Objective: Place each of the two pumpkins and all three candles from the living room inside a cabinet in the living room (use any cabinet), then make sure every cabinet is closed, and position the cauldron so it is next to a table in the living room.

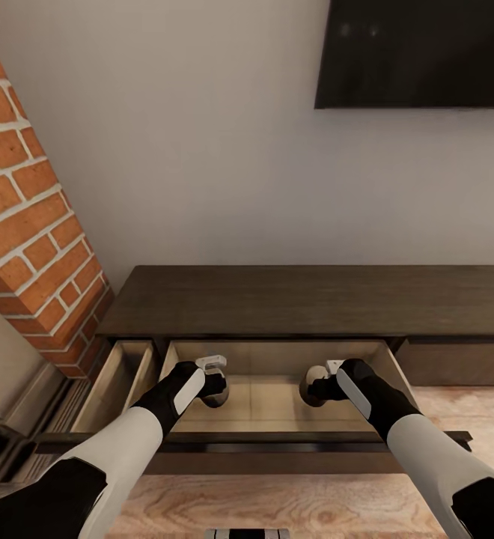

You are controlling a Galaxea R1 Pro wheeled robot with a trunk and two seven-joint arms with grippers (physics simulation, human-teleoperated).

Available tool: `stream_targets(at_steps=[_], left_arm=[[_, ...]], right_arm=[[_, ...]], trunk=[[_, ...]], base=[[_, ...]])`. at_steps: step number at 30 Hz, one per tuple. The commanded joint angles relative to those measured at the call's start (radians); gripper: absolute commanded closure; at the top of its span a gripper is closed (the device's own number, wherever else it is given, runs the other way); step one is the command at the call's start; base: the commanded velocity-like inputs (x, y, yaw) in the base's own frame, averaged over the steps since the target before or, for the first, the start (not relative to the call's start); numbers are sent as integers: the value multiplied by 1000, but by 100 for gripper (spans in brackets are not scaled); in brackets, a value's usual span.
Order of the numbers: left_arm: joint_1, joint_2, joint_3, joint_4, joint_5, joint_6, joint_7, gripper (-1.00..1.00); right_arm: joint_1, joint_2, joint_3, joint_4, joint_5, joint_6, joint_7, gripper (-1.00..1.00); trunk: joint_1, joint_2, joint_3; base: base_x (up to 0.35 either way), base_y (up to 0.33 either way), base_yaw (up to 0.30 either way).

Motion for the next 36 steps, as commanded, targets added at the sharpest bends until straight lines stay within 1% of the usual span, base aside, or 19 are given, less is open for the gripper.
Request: stream_targets(at_steps=[1, 6, 13, 26, 36], left_arm=[[-1, 1, -7, -2, 10, 2, 9, 100], [0, 1, -7, -2, 10, 2, 9, 100], [0, 1, -7, -2, 10, 2, 9, 100], [0, 1, -7, -2, 10, 2, 9, 100], [-1, 1, -7, -2, 10, 2, 9, 100]], right_arm=[[-1, -1, 7, -2, -11, 2, -9, 100], [-1, -1, 7, -2, -11, 3, -9, 100], [-1, -1, 7, -2, -11, 3, -9, 100], [-1, -1, 7, -2, -11, 3, -9, 100], [-1, -1, 7, -2, -11, 3, -9, 100]], trunk=[[0, 0, -1], [0, 0, -3], [0, 0, -12], [0, 0, -13], [0, 0, -21]], base=[[0, 0, 0], [0, 0, 0], [0, 0, 0], [0, 0, 0], [0, 0, 0]])
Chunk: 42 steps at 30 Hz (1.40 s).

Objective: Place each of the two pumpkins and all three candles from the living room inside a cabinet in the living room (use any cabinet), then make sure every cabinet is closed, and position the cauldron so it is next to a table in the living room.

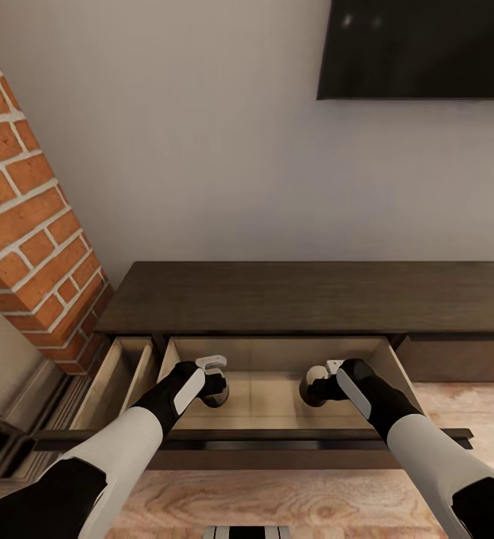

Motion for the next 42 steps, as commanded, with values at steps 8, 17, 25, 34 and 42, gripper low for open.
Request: stream_targets(at_steps=[8, 17, 25, 34, 42], left_arm=[[-1, 1, -7, -2, 11, 3, 9, 100], [-1, 1, -7, -2, 11, 3, 9, 100], [-1, 1, -7, -2, 12, 3, 9, 100], [-1, 1, -7, -2, 12, 3, 9, 100], [-1, 1, -7, -2, 12, 3, 9, 100]], right_arm=[[-1, -1, 8, -2, -10, 2, -9, 100], [-1, -1, 8, -2, -10, 2, -10, 100], [-1, -1, 8, -2, -9, 2, -11, 100], [-1, -1, 8, -2, -10, 2, -10, 100], [-1, -1, 8, -2, -9, 2, -11, 100]], trunk=[[0, 0, -1], [0, 0, -1], [0, 0, -1], [0, 0, -1], [0, 0, -1]], base=[[0, 0, 0], [0, 0, 0], [0, 0, 0], [0, 0, 0], [0, 0, 0]])
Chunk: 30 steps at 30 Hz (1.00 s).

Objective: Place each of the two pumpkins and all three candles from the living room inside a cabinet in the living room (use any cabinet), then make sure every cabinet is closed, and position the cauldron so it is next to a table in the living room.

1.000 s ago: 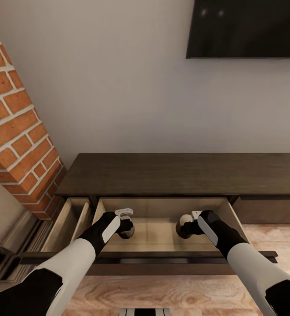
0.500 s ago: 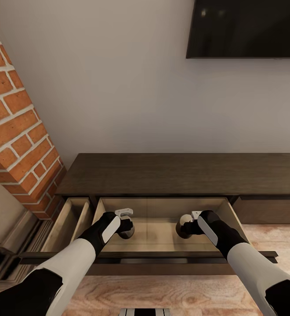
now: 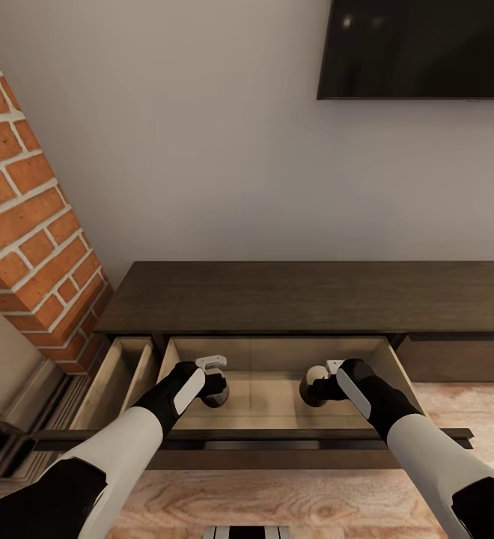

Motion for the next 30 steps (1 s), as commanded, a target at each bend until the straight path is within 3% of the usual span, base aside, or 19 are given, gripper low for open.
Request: stream_targets(at_steps=[1, 9, 25, 30], left_arm=[[-1, 1, -7, -2, 10, 2, 9, 100], [0, 1, -6, -2, 10, 4, 9, 100], [0, 1, -6, -2, 10, 3, 9, 100], [0, 1, -6, -2, 10, 3, 9, 100]], right_arm=[[-1, -1, 7, -2, -11, 2, -9, 100], [-1, -1, 7, -2, -10, 2, -9, 100], [-1, -1, 7, -2, -10, 2, -9, 100], [-1, -1, 7, -2, -11, 2, -9, 100]], trunk=[[0, 0, -1], [27, -49, -23], [27, -49, -23], [42, -78, -39]], base=[[0, 0, 0], [0, 0, 0], [0, 0, 0], [0, 0, 0]])
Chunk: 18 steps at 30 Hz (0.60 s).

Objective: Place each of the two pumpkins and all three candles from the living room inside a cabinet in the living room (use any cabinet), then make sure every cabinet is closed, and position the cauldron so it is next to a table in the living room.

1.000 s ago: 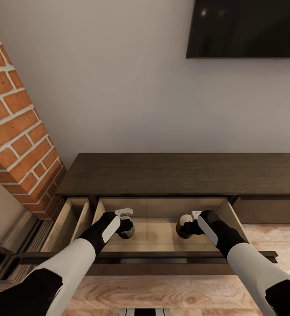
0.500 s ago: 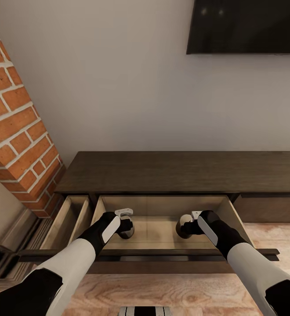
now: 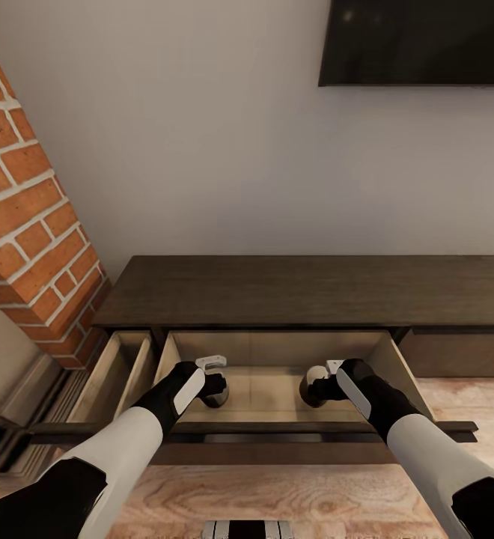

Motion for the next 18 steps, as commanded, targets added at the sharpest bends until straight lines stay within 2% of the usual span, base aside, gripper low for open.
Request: stream_targets(at_steps=[1, 18], left_arm=[[-1, 1, -7, -2, 10, 2, 9, 100], [-1, 2, -7, -2, 10, 2, 9, 100]], right_arm=[[-1, -1, 7, -2, -11, 2, -9, 100], [-1, -1, 7, -2, -11, 2, -9, 100]], trunk=[[0, -1, -5], [0, -1, -5]], base=[[0, 0, 0], [0, 0, 0]])
